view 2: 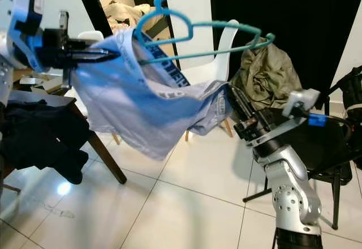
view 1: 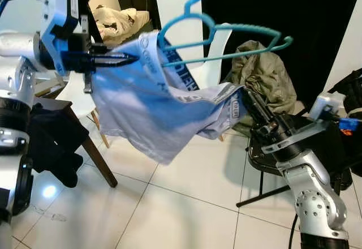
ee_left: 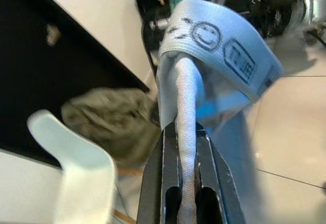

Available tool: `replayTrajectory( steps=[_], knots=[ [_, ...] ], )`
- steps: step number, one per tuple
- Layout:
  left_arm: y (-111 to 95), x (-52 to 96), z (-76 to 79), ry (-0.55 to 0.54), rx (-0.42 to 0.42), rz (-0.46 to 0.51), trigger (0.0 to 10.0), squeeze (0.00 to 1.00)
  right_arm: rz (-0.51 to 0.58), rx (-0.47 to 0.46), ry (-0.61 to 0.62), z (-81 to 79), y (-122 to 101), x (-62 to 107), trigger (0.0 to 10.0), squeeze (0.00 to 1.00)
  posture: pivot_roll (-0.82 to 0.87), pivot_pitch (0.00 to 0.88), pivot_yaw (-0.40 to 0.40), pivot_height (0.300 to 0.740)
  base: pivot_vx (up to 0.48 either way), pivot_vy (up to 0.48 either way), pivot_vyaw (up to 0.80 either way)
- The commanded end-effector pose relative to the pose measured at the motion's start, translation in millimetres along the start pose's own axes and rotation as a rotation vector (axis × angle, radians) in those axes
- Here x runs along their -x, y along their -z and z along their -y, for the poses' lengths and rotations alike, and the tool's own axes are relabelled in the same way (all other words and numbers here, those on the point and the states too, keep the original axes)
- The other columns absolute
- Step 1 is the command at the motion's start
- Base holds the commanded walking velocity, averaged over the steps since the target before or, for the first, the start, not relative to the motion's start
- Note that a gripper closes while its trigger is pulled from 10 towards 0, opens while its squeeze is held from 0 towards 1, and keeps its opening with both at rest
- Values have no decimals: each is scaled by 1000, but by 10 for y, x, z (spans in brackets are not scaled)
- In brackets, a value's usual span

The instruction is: Hang hanger

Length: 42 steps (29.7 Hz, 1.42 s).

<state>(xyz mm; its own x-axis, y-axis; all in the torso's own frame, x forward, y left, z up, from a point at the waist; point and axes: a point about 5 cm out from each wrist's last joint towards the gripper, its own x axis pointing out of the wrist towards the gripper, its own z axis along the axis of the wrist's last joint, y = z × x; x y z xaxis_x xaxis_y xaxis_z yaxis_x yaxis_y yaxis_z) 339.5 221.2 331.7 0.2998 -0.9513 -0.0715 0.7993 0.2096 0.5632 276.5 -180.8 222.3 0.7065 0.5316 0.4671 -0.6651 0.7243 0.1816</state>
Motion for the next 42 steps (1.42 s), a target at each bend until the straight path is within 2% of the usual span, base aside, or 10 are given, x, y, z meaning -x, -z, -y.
replayTrajectory(
  steps=[1, 2, 3, 4, 7, 8, 13, 16, 30, 42],
  knots=[
    [64, 80, 36, 10, 40, -45, 0, 0, -25, 12, -46, -77, 18, -24, 0, 0, -35, 9, 142, 740, 0, 0, 0],
    [188, 100, 135, 31, 110, -46, 0, 0, -80, 45, -83, -119, 52, -27, 0, 0, -35, 12, 143, 740, 0, 0, 0],
    [188, 100, 135, 31, 110, -46, 0, 0, -80, 45, -83, -119, 52, -27, 0, 0, -35, 12, 143, 740, 0, 0, 0],
    [333, 109, 281, 69, 208, -36, 0, 0, -160, 85, -143, -194, 134, -16, 0, 0, -32, 15, 144, 740, 0, 0, 0],
    [418, 113, 380, 95, 272, -26, 0, 0, -214, 109, -184, -245, 194, -3, 0, 0, -32, 15, 144, 740, 0, 0, 0],
    [586, 86, 591, 129, 387, 0, 0, 0, -327, 141, -281, -371, 327, 47, 0, 0, -26, 25, 144, 740, 0, 0, 0],
    [762, 107, 800, 150, 506, -1, 0, 0, -458, 174, -394, -495, 462, 139, 0, 0, -25, 29, 144, 740, 0, 0, 0],
    [833, 267, 918, 171, 608, -30, 0, 0, -559, 213, -446, -502, 515, 245, 0, 0, -25, 36, 138, 740, 0, 0, 0],
    [760, 769, 1038, 179, 678, -272, 0, 0, -727, 437, -335, -107, 476, 350, 0, 0, -17, 49, 105, 740, 0, 0, 0],
    [456, 802, 868, 187, 540, -262, 0, 0, -755, 501, -338, -44, 546, 242, 0, 0, -19, 53, 65, 740, 0, 0, 0]
  ],
)
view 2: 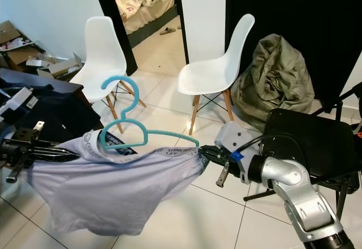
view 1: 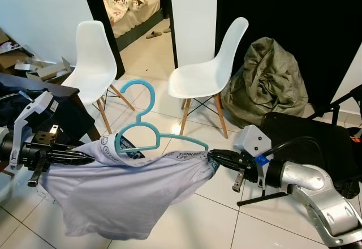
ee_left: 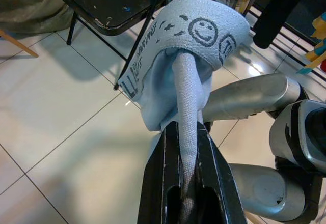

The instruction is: Hang hanger

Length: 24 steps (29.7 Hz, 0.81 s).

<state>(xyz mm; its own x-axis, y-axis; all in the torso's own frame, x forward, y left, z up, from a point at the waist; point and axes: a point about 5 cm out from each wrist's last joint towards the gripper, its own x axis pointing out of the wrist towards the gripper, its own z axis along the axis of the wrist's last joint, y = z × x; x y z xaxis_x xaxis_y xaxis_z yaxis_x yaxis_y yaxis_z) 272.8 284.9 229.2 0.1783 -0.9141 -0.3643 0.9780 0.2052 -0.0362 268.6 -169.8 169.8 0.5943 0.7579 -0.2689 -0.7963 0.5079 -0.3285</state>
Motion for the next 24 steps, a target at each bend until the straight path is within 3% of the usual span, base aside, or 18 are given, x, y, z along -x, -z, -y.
replayTrajectory(
  steps=[1, 5, 10, 24],
  knots=[
    [-183, 128, 27, -15, -67, -2, 0, 0, -10, 9, -16, -26, 35, -46, 0, 0, -19, 53, 65, 740, 0, 0, 0],
    [-376, 237, 67, -37, -149, 22, 0, 0, -54, 27, -13, -11, 115, -65, 0, 0, -21, 53, 59, 740, 0, 0, 0],
    [-458, 352, 102, -61, -170, 26, 0, 0, -90, 43, 20, 33, 185, -52, 0, 0, -20, 53, 56, 740, 0, 0, 0],
    [-390, 489, 190, -65, -109, -101, 0, 0, -109, 65, 204, 322, 230, 89, 0, 0, -24, 48, 55, 740, 0, 0, 0]
  ],
)
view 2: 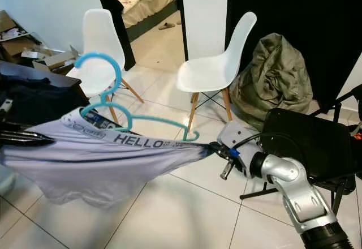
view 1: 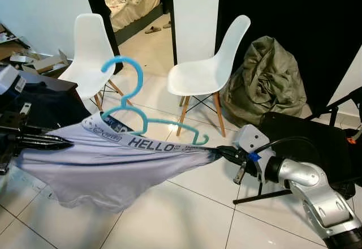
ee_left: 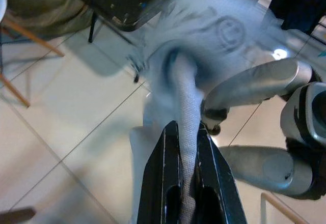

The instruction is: Hang hanger

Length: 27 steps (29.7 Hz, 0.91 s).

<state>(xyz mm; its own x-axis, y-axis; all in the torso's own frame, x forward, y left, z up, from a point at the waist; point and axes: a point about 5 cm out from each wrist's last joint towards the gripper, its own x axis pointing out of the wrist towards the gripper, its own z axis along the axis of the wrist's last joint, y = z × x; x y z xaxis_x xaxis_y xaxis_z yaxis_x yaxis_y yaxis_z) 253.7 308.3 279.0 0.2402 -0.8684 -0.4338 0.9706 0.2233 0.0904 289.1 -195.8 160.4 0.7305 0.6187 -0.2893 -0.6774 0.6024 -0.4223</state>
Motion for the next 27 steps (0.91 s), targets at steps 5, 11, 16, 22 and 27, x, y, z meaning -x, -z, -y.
replayTrajectory(
  steps=[5, 11, 16, 22, 27],
  knots=[
    [-20, 48, 56, 30, 9, -44, 0, 0, -5, 18, 53, 89, 10, 22, 0, 0, -25, 46, 57, 740, 0, 0, 0],
    [-15, -4, 47, 48, 0, -40, 0, 0, 10, 20, 58, 86, -22, 0, 0, 0, -26, 43, 58, 740, 0, 0, 0],
    [-7, -32, -47, 8, -69, -37, 0, 0, 65, -36, 50, 48, -72, -34, 431, 0, -26, 44, 59, 740, 0, 0, 0],
    [-158, -63, -280, -174, -205, 77, 0, 0, 258, -369, 157, 126, -112, -43, 10000, 145, -24, 45, 58, 740, 0, 0, 0],
    [-380, -158, -300, -181, -262, 259, 0, 0, 396, -623, 192, 116, -18, -2, 10000, 1000, -29, 46, 61, 740, 0, 0, 0]
  ],
)
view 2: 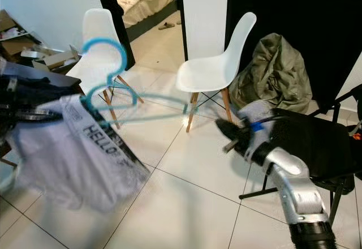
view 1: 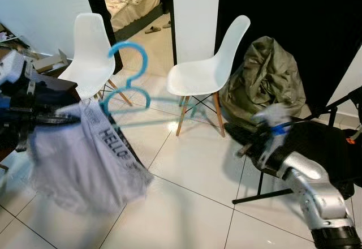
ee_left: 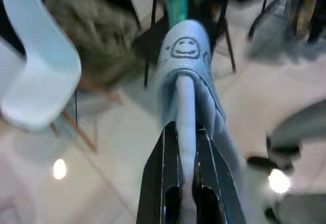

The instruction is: Hang hanger

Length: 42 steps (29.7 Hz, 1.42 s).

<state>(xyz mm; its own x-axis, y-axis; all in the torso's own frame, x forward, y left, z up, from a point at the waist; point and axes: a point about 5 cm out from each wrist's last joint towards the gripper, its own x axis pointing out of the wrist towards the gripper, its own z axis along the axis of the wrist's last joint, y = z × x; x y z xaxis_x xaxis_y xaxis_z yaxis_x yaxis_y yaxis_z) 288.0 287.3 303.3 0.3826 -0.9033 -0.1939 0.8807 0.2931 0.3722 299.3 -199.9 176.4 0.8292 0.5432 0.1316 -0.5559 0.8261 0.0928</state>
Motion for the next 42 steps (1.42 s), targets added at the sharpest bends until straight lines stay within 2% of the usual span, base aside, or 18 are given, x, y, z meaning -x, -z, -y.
replayTrajectory(
  steps=[1, 5, 6, 9, 11, 13, 15, 20, 21, 23, 25, 26, 27, 29, 34, 42],
  knots=[
    [-93, -40, -17, -4, -24, 69, 0, 0, -2, -101, 5, -5, 119, 61, 10000, 1000, -30, 46, 61, 740, 0, 0, 0],
    [-158, -84, -85, -27, -57, 126, 0, 0, 10, -163, 7, -46, 192, 95, 10000, 1000, -31, 46, 63, 740, 0, 0, 0],
    [-286, -134, -179, -62, -86, 224, 0, 0, 9, -259, 34, -158, 349, 51, 10000, 1000, -35, 45, 66, 740, 0, 0, 0],
    [-338, -155, -207, -70, -94, 262, 0, 0, 9, -295, 41, -221, 406, 18, 10000, 1000, -35, 45, 66, 740, 0, 0, 0],
    [-434, -224, -242, -62, -113, 311, 0, 0, 27, -379, 20, -413, 476, -79, 10000, 1000, -33, 44, 73, 740, 0, 0, 0],
    [-434, -224, -242, -62, -113, 311, 0, 0, 27, -379, 20, -413, 476, -79, 10000, 1000, -33, 44, 73, 740, 0, 0, 0],
    [-513, -288, -261, -42, -135, 333, 0, 0, 48, -444, -4, -585, 511, -174, 10000, 1000, -33, 42, 79, 740, 0, 0, 0],
    [-589, -327, -287, -29, -150, 356, 0, 0, 61, -511, -12, -711, 545, -248, 10000, 1000, -33, 42, 81, 740, 0, 0, 0],
    [-683, -367, -310, -12, -174, 390, 0, 0, 109, -599, -58, -871, 519, -313, 10000, 0, -34, 41, 87, 740, 0, 0, 0],
    [-711, -380, -312, -6, -183, 399, 0, 0, 124, -619, -75, -916, 504, -331, 10000, 0, -34, 41, 87, 740, 0, 0, 0],
    [-739, -397, -309, 0, -193, 409, 0, 0, 105, -590, -90, -964, 520, -354, 10000, 0, -36, 40, 89, 740, 0, 0, 0],
    [-753, -406, -306, 3, -198, 415, 0, 0, 87, -562, -95, -988, 536, -366, 10000, 0, -36, 40, 90, 740, 0, 0, 0],
    [-774, -422, -298, 10, -203, 427, 0, 0, 40, -493, -106, -1037, 583, -393, 10000, 0, -38, 41, 93, 740, 0, 0, 0],
    [-796, -442, -286, 19, -210, 439, 0, 0, 18, -467, -116, -1090, 612, -426, 10000, 0, -36, 41, 90, 740, 0, 0, 0],
    [-851, -489, -265, 40, -225, 463, 0, 0, -4, -516, -93, -1206, 658, -579, 10000, 0, -30, 39, 86, 740, 0, 0, 0],
    [-866, -499, -254, 51, -224, 473, 0, 0, -36, -530, -29, -1162, 727, -628, 10000, 0, -20, 41, 83, 740, 0, 0, 0]
  ],
)
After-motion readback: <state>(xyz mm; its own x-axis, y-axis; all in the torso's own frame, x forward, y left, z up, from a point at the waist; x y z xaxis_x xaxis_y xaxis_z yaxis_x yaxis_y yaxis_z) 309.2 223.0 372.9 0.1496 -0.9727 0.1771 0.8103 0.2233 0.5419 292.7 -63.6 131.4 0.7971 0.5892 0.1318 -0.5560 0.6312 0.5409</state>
